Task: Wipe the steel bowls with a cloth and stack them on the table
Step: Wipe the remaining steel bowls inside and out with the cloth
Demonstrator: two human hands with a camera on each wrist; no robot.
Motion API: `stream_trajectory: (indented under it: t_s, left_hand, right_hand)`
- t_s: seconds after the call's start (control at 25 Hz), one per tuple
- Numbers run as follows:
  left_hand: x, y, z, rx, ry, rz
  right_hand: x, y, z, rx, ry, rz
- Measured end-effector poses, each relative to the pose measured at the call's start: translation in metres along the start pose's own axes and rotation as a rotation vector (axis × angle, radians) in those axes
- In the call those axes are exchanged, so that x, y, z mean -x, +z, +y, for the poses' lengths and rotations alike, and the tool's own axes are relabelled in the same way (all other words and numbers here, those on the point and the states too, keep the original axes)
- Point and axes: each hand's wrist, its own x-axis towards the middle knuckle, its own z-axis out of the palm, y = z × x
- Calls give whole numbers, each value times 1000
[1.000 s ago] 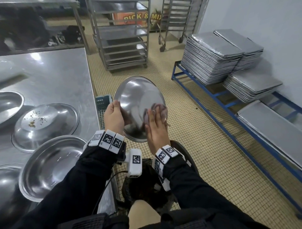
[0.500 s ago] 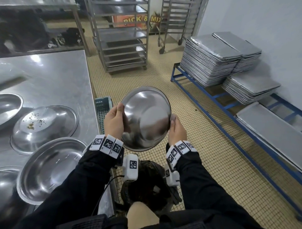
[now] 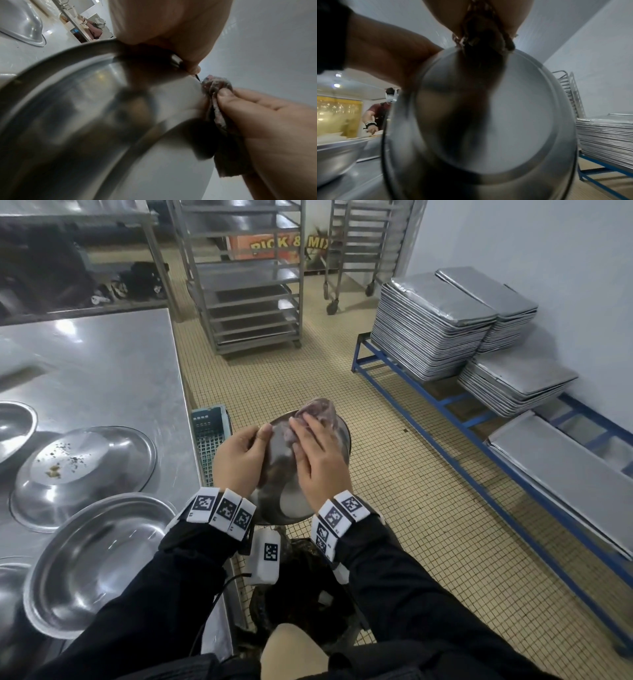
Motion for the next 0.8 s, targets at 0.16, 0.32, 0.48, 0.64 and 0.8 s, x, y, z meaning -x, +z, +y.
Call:
stream_trajectory:
  t_s: [0.16, 0.32, 0.48, 0.64, 0.8]
  left_hand:
    - [-5, -6, -2, 122, -77, -3]
    - [-6, -13, -9, 125, -107, 31]
    - [-4, -8, -4, 79, -104, 42]
    - [-3, -1, 11, 17, -23, 34]
    - [-2, 0, 14, 18, 3, 27]
  right_hand:
    - [-11, -12, 20, -230, 327, 86]
    - [15, -13, 37, -311, 543, 110]
    - [17, -7, 2, -281, 219, 168]
    - [-2, 1, -18, -9, 37, 74]
    - [-14, -2, -6, 38, 224, 79]
